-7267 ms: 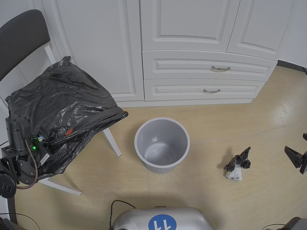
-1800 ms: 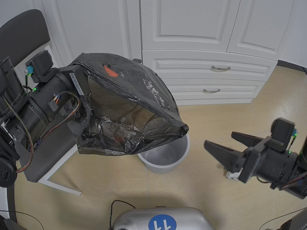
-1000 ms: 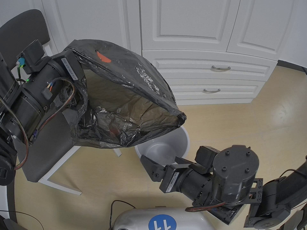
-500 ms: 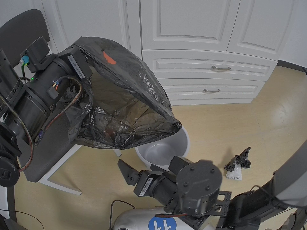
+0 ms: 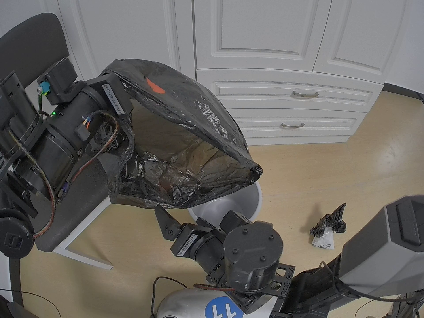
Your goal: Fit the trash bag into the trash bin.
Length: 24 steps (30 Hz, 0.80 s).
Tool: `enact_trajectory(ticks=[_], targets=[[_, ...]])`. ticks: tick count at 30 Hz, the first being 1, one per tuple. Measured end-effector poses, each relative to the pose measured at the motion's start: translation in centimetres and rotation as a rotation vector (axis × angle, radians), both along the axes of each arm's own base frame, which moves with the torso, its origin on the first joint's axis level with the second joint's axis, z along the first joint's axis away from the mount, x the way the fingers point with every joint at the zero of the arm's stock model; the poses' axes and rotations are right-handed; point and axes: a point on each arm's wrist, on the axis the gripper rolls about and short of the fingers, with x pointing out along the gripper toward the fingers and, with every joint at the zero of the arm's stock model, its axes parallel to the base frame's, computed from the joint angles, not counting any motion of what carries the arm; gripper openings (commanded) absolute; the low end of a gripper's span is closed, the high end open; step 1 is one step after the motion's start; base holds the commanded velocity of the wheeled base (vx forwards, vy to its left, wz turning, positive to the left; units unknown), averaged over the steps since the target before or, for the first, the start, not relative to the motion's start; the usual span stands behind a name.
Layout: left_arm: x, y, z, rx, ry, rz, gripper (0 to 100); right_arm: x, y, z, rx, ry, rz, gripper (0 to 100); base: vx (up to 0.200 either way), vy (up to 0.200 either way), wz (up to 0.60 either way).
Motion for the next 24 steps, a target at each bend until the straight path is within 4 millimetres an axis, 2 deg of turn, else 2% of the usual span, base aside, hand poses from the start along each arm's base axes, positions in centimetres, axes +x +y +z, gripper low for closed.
enact_trajectory(ticks=[13,24], targets=[[-0.2,0.2,0.2,-0.005,-0.007,0.002,0,2.9,-1.0,0.5,-0.001,-0.029,-0.078,100,0.000,0.000,0.00],[-0.5,0.2,0.4,-0.009,-0.013,-0.002,0,3.5,-0.7,-0.1,0.004,-0.027,-0.076,100,0.000,0.000,0.00]])
